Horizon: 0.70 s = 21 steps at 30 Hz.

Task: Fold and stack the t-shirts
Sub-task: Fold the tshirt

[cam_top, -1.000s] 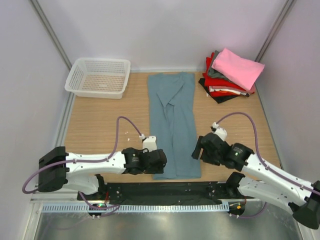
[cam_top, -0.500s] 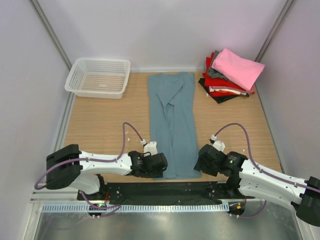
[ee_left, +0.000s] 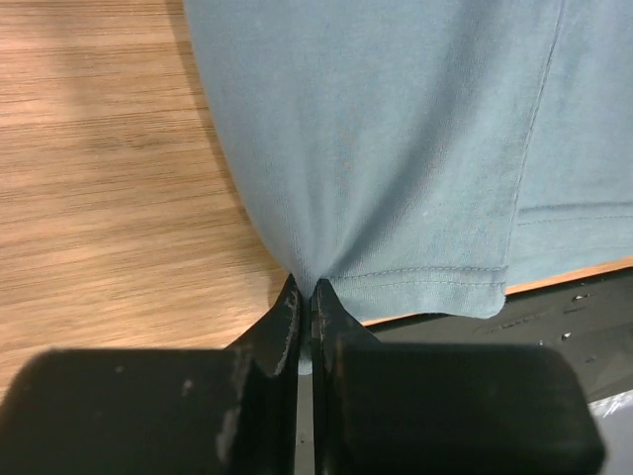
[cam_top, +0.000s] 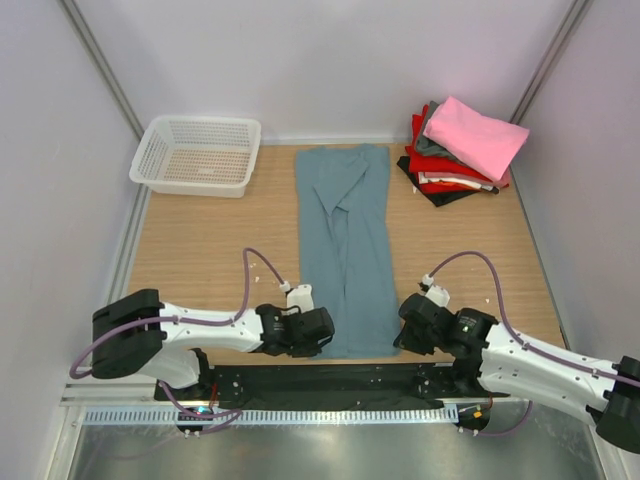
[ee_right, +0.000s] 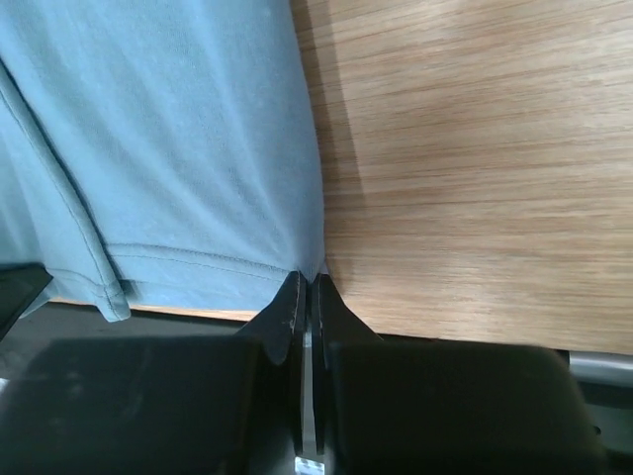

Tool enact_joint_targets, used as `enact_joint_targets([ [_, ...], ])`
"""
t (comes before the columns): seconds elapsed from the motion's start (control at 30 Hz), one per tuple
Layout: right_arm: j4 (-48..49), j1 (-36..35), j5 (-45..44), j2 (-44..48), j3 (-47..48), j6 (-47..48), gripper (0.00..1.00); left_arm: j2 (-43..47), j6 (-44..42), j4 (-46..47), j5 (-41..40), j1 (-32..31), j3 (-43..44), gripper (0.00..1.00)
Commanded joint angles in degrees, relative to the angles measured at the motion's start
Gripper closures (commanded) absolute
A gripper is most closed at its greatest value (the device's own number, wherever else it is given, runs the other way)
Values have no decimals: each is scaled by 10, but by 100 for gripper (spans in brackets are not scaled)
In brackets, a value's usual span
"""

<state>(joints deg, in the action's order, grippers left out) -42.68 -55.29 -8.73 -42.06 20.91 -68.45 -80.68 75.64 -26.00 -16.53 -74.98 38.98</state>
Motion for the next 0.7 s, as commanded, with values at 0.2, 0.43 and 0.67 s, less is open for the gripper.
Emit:
enact_joint_targets([
  [0.2, -9, -3, -2, 32, -22, -23, 99, 53, 38, -15, -10, -3, -56, 100],
  [0.43, -57, -3, -65, 12, 93, 1, 99, 76, 14, -151, -49, -3, 50, 100],
  [0.67, -99, 0, -147, -87, 267, 76, 99, 99, -94, -231, -54, 87, 175, 100],
])
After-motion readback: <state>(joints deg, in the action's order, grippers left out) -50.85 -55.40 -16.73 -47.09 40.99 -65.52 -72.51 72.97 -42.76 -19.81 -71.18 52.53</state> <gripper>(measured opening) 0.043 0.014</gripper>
